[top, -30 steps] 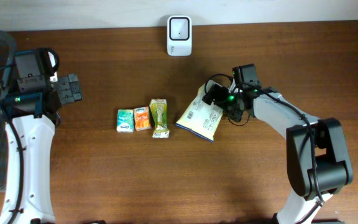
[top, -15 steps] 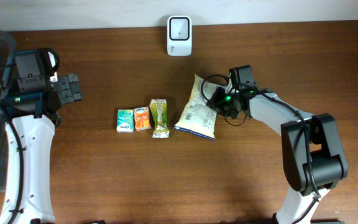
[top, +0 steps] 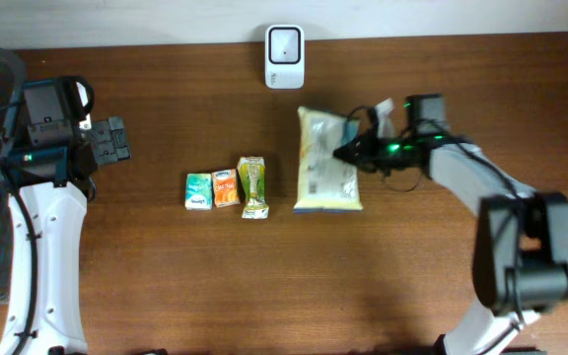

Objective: Scan the item barcode
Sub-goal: 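Lift the snack bag upright with the right gripper, then hold the snack bag in front of the white scanner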

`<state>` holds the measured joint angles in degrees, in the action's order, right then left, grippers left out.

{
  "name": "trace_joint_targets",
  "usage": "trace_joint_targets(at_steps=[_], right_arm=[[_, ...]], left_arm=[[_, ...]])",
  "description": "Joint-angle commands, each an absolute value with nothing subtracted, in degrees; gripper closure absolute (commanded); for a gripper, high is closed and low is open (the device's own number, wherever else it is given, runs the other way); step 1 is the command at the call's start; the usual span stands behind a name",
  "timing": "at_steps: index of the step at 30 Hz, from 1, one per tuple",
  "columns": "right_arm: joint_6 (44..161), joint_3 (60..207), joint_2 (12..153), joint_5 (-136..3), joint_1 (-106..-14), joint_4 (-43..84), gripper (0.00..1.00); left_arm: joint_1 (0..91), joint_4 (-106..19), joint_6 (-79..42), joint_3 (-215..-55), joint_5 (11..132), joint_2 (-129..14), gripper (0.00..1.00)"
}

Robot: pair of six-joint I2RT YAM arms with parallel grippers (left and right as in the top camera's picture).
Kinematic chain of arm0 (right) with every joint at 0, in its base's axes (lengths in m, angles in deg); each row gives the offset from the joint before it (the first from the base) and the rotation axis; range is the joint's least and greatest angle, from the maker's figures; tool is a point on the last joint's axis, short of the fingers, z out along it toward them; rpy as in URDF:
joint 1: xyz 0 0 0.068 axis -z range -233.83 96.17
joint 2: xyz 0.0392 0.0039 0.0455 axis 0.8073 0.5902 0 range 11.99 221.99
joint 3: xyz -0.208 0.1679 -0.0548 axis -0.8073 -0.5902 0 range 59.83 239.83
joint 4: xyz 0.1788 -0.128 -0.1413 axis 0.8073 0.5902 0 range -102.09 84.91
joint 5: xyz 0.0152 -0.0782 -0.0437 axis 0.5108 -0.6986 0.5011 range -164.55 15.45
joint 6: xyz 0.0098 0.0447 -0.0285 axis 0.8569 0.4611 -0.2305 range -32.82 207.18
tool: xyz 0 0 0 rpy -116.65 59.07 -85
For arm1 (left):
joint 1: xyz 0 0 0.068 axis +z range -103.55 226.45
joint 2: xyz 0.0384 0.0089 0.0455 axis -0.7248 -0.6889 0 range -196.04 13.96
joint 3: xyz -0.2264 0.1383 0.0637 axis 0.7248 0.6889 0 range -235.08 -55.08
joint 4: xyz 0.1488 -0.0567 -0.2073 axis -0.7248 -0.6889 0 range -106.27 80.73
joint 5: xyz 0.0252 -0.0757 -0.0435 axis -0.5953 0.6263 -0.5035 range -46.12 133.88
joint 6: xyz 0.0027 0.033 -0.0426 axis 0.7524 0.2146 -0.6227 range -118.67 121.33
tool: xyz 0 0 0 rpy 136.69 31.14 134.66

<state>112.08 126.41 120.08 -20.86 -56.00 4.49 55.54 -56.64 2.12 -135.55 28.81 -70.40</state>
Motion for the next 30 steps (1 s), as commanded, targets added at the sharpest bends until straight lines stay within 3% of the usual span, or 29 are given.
trace_joint_targets(at_steps=[1, 14, 21, 26, 30], right_arm=[[112.13, 127.92, 109.94, -9.34, -51.59, 4.75, 0.96], [127.12, 127.94, 86.40, -28.71, -45.14, 4.68, 0.96], [127.06, 128.25, 84.94, -28.99, -45.91, 3.85, 0.96], [121.57, 134.13, 86.20, -45.54, -55.04, 5.75, 0.96], [108.83, 145.52, 92.96, -72.81, -68.33, 10.23, 0.96]], left_arm=[[55.71, -56.56, 1.51, -135.85, 28.44, -69.33, 0.01], [55.73, -56.56, 1.51, -135.85, 28.44, -69.33, 0.01], [55.73, -56.56, 1.51, -135.85, 28.44, -69.33, 0.01], [55.71, -56.56, 1.51, -135.85, 28.44, -69.33, 0.01], [55.73, -56.56, 1.53, -135.85, 28.44, -69.33, 0.01]])
